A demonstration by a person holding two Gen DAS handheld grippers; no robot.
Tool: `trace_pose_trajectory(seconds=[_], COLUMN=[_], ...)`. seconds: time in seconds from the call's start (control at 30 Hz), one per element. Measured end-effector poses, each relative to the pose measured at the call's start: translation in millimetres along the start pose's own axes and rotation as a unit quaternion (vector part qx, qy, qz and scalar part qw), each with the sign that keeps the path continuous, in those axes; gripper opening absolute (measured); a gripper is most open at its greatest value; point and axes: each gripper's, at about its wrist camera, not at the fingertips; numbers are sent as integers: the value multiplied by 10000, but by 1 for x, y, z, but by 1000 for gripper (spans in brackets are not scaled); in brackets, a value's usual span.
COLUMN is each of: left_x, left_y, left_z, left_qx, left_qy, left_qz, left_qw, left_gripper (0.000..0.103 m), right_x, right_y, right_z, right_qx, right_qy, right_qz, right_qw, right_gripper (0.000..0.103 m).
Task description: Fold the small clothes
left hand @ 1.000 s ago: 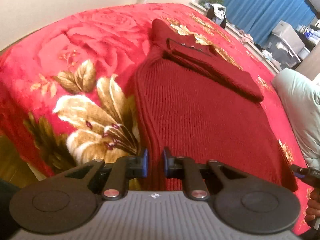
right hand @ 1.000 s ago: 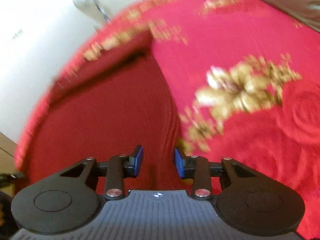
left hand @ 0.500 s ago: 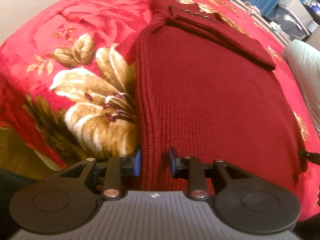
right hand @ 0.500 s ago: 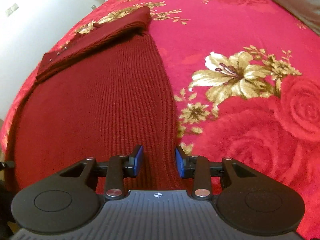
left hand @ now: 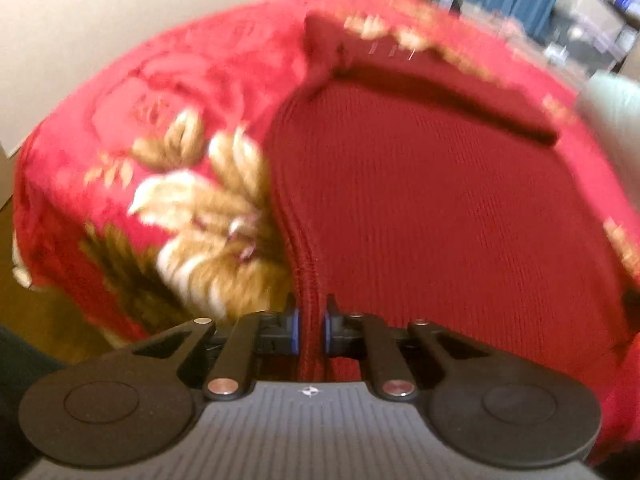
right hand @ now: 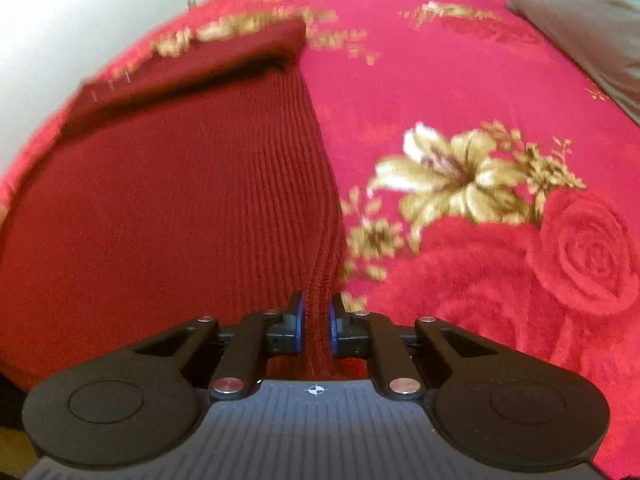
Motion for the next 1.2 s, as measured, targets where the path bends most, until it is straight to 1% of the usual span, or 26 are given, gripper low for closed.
trace_pose_trajectory(seconds=[0.03,0.07,0.1,0.13,0.17,0.23,0.27,0.3,0.33,0.37,0.43,0.5,0.57,0.63,0.73,0.8,0.9,1.0,1.1,1.2], left_x=[-2,1,9,16,21,23,22,21,20,18,11,0,-15,-31,-57,-74,-103,-137,-181,-228], left_y=[0,1,2,4,6,5,4,4,4,5,6,4,-2,-9,-21,-32,-43,-49,-53,-60], left_z=[1,2,4,5,6,7,7,8,8,7,2,-3,-9,-15,-23,-25,-26,-26,-26,-17], left_qx=[-57,-123,-224,-314,-349,-341,-351,-356,-334,-308,-215,-171,-126,-25,193,332,477,713,983,1025], left_qy=[70,131,223,226,172,187,200,205,179,141,81,93,184,302,529,649,904,1156,1552,1940], left_qz=[3,130,438,673,818,863,843,810,763,708,571,427,240,81,-161,-322,-545,-646,-622,-747], left_qw=[10000,9998,9985,9970,9959,9955,9956,9959,9964,9969,9981,9989,9995,9995,9983,9968,9933,9886,9810,9728], left_gripper=[13,19,26,34,36,35,30,24,17,14,13,13,12,12,11,11,10,10,10,10], right_x=[-1,0,4,11,17,18,16,16,15,14,9,-3,-19,-44,-78,-96,-117,-144,-183,-232], right_y=[-1,-1,1,3,7,9,9,9,9,8,7,0,-9,-21,-35,-39,-43,-40,-35,-25], right_z=[-4,-7,-7,-6,-3,4,6,5,4,3,3,2,0,-3,-6,-7,-15,-22,-39,-51], right_qx=[152,240,224,131,-15,-275,-320,-303,-256,-208,-142,-48,67,238,356,351,438,458,636,634], right_qy=[-41,20,164,315,414,498,524,511,475,439,408,265,86,-193,-590,-731,-893,-933,-1129,-1348], right_qz=[1,54,169,341,507,480,456,458,453,432,348,184,-34,-309,-710,-900,-1080,-1270,-1499,-1941], right_qw=[9999,9997,9995,9988,9979,9972,9971,9972,9975,9979,9985,9995,9999,9991,9951,9926,9892,9864,9802,9696], right_gripper=[12,13,15,18,21,22,22,21,17,13,12,11,10,10,9,9,8,7,7,6])
Point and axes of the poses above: each gripper's, at about its wrist camera, not at the fingertips, and x roughly the way its jaws point, z to its left, y to its underside, and after that the axes turned 8 degrees about y, right-handed
